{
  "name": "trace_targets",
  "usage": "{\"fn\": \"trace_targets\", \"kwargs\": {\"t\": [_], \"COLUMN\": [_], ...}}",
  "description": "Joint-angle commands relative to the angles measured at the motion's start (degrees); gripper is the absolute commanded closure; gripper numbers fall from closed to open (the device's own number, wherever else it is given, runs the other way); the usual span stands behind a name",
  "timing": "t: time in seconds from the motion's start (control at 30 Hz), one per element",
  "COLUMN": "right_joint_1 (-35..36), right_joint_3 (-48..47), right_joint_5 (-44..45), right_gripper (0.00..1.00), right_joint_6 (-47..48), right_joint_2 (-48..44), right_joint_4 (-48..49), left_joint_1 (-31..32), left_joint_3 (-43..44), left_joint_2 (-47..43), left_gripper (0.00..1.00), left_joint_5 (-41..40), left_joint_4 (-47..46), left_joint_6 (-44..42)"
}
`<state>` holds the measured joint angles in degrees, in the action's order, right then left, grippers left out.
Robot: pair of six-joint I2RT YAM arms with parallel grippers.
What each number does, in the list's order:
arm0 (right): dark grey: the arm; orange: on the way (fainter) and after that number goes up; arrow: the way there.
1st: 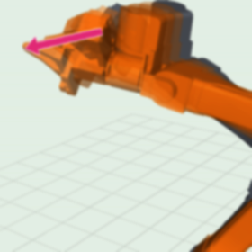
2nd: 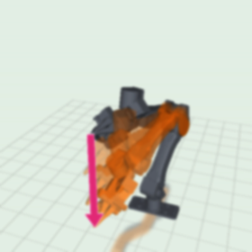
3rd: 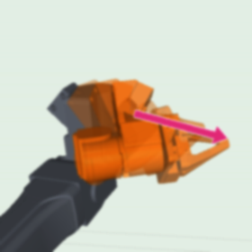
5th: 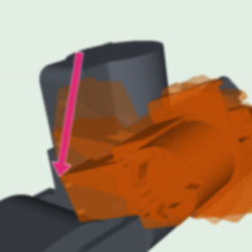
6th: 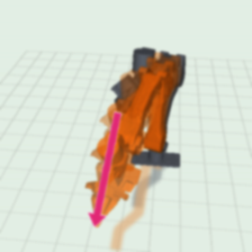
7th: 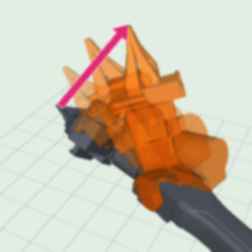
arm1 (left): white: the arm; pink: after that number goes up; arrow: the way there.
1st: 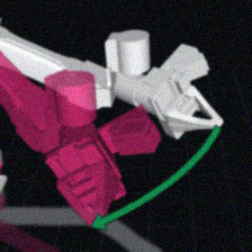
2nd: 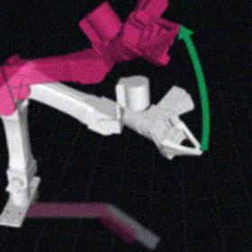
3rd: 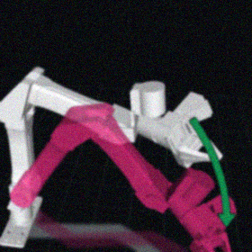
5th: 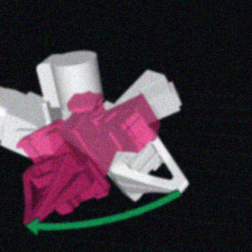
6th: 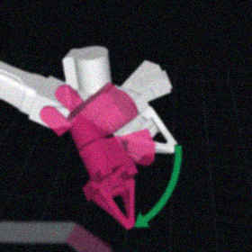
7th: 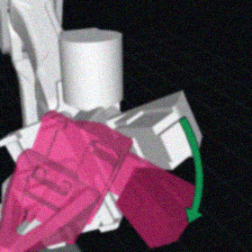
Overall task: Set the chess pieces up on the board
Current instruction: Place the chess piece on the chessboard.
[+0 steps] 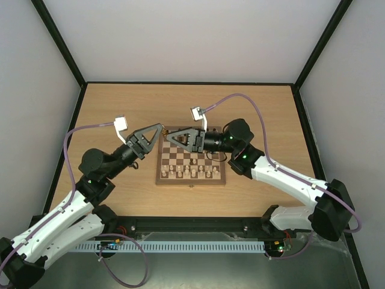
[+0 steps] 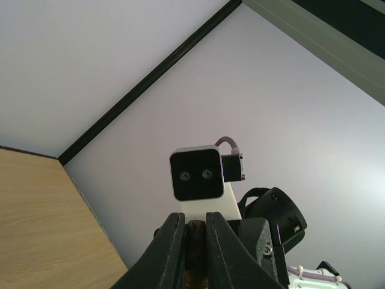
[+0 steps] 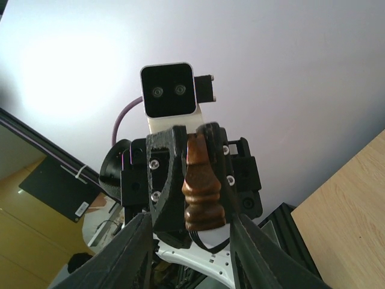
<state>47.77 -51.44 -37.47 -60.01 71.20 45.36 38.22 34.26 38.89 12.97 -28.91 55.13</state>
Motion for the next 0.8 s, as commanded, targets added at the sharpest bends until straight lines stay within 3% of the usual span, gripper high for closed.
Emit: {"fn": "trace_targets", "kwargs": {"t": [0.0, 0.27, 0.57, 0.77], "right_joint_1": [0.5, 0.5, 0.5, 0.5], "right_joint_3": [-2.3, -3.1, -2.9, -3.7], "right_joint_5": [0.4, 0.1, -0.1, -0.2], "right_gripper": [0.65, 0.69, 0.81, 0.85], "right_joint_6": [0.7, 0.7, 1.5, 7.5], "right_joint_2": [1.0, 2.0, 1.6, -1.6], "right_joint_4": [3.3, 3.5, 3.0, -8.9], "left_joint_1": [0.6, 1.0, 1.2, 1.2], "left_joint_3": [-0.8, -1.0, -0.3, 2.1], "left_joint_2": [0.1, 0.1, 0.9, -0.8], "left_gripper": [0.93, 0.93, 0.92, 0.84], "left_joint_5": [-0.8, -1.2, -0.5, 0.9], "left_joint_4": [-3.0, -3.1, -2.4, 5.1], "left_joint_6": [-0.2, -0.1, 0.0, -1.0]}}
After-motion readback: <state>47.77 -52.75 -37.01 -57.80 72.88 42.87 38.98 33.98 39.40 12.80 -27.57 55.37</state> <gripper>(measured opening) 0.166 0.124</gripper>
